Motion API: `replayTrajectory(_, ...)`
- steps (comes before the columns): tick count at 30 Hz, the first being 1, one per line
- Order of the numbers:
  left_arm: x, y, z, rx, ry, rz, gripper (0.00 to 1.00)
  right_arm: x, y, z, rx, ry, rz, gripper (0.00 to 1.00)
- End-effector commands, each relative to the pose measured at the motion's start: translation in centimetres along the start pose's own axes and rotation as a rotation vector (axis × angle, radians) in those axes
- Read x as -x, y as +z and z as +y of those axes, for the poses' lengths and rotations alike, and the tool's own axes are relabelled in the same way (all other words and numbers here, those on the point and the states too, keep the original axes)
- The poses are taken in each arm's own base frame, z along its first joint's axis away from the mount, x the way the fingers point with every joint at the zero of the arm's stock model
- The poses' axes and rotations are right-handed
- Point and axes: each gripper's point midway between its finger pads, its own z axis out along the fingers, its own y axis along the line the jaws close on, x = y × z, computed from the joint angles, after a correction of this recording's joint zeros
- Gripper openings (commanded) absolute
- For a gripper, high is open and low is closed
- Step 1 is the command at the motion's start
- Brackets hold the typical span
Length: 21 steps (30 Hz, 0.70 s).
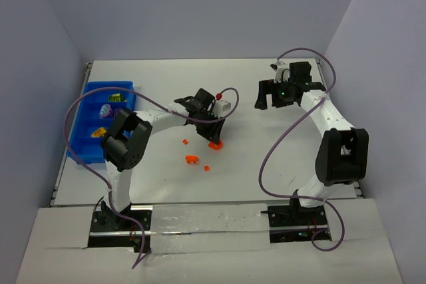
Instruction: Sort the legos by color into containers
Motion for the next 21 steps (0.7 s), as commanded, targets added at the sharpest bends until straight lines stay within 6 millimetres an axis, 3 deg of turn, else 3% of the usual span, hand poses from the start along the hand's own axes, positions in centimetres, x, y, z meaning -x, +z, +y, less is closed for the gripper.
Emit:
replayTrajectory(1,1.2,0.0,-0.6,-0.032,0.006,-0.017,0.44,2.2,-1.3,0.4,0.003,-0.035,-0.057,1.0)
replayTrajectory(6,0.8,0.1,-1.2,-0.072,0.011,-0.006,0.29,2.3,-1.3,0.4,0.005,-0.035,-0.058,1.0)
replayTrajectory(11,0.6,-0.9,-0.7,-0.074,-0.002,-0.011,0.02,2.2,-1.3,0.5,0.007,-0.037,-0.057,1.0)
replayTrajectory(14,1.4,-3.7,0.4,-0.058,-0.016,-0.062,0.0,2.3,-1.3,0.6,0.014,-0.036,-0.06,1.0)
replayTrajectory(18,2.2,-10.3,2.4,-0.024,-0.014,-0.162,0.0,2.4,-1.4,1.1,0.037,-0.034,-0.063,1.0)
replayTrajectory(20,1.9,-12.4,3.7,-0.019,-0.038,-0.192,0.0,2.5,-1.5,1.3,0.045,-0.034,-0.063,1.0)
replayTrajectory(21,1.7,-15.4,4.1,-0.005,-0.015,-0.237,0.0,2.5,-1.5,1.6,0.054,-0.037,-0.062,1.0)
